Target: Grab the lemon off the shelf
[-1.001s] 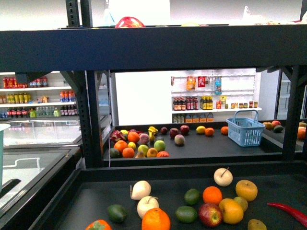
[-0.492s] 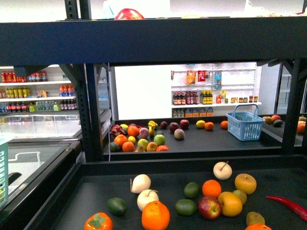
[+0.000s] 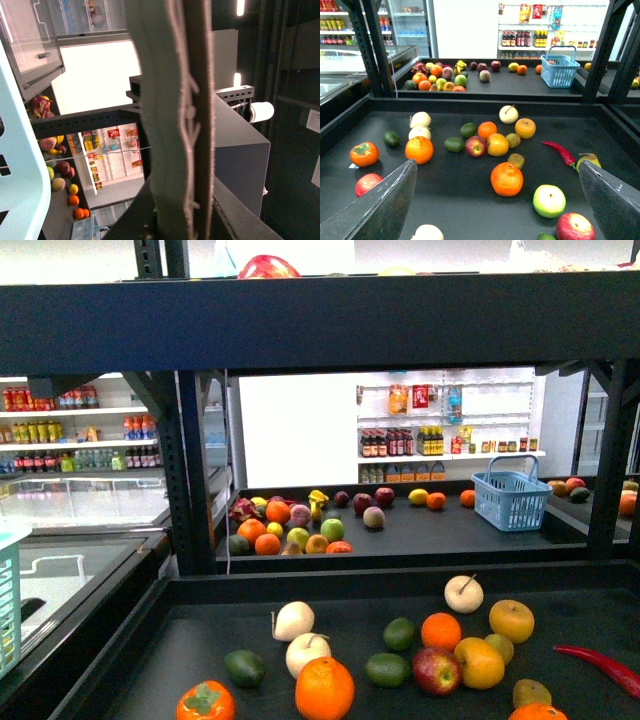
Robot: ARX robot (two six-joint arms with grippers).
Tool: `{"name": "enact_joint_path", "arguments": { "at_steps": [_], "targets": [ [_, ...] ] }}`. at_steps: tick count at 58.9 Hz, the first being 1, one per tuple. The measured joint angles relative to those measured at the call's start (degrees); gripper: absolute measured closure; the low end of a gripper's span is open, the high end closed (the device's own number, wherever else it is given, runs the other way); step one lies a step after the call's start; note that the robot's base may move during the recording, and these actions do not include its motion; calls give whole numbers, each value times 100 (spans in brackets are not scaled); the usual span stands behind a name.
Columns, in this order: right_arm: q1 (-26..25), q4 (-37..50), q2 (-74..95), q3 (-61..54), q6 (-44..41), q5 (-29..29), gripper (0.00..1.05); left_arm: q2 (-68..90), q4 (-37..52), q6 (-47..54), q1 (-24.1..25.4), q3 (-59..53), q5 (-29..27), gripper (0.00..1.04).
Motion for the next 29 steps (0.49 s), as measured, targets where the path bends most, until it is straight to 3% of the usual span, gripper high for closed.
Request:
{"name": "enact_joint_path", "arguments": {
  "at_steps": [19,29],
  "targets": [
    [0,0,0,0,0,0,7,-289,-997,564,125,-260,26,7],
    [0,0,0,0,0,0,7,-474,-1071,625,160,-280,42,8]
  ]
}}
